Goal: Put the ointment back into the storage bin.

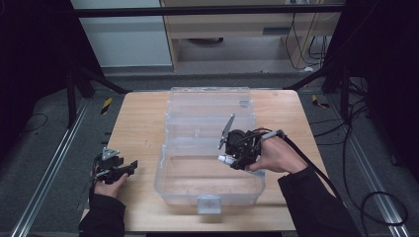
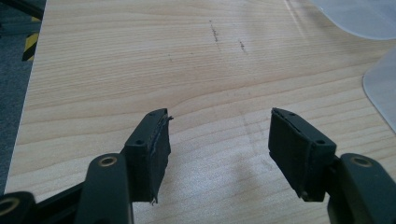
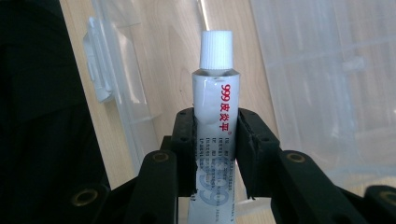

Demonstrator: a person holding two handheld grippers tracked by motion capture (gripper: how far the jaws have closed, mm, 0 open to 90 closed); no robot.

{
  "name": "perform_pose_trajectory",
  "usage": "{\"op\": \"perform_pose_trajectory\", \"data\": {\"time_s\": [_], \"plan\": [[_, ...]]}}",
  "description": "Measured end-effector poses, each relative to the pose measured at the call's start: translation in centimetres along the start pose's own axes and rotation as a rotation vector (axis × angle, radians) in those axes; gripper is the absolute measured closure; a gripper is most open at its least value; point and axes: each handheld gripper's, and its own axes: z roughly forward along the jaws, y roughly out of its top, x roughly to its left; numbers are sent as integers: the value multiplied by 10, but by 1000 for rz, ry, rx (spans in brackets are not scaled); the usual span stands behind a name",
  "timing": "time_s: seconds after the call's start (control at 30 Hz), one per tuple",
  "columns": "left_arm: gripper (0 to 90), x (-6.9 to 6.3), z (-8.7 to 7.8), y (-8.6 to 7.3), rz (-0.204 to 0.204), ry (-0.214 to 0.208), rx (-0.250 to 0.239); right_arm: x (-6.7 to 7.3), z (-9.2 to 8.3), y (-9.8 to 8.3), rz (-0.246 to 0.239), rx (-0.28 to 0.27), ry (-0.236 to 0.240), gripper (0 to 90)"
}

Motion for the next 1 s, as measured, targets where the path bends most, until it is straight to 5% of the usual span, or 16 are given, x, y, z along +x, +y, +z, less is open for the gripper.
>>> {"op": "perform_pose_trajectory", "data": {"time_s": [0.4, 1.0], "plan": [[384, 0, 0, 0, -1, 0, -2, 10, 35, 12, -113, 44, 16, 698], [385, 1, 0, 0, -2, 1, -1, 13, 69, 13, -158, 75, 62, 698]]}}
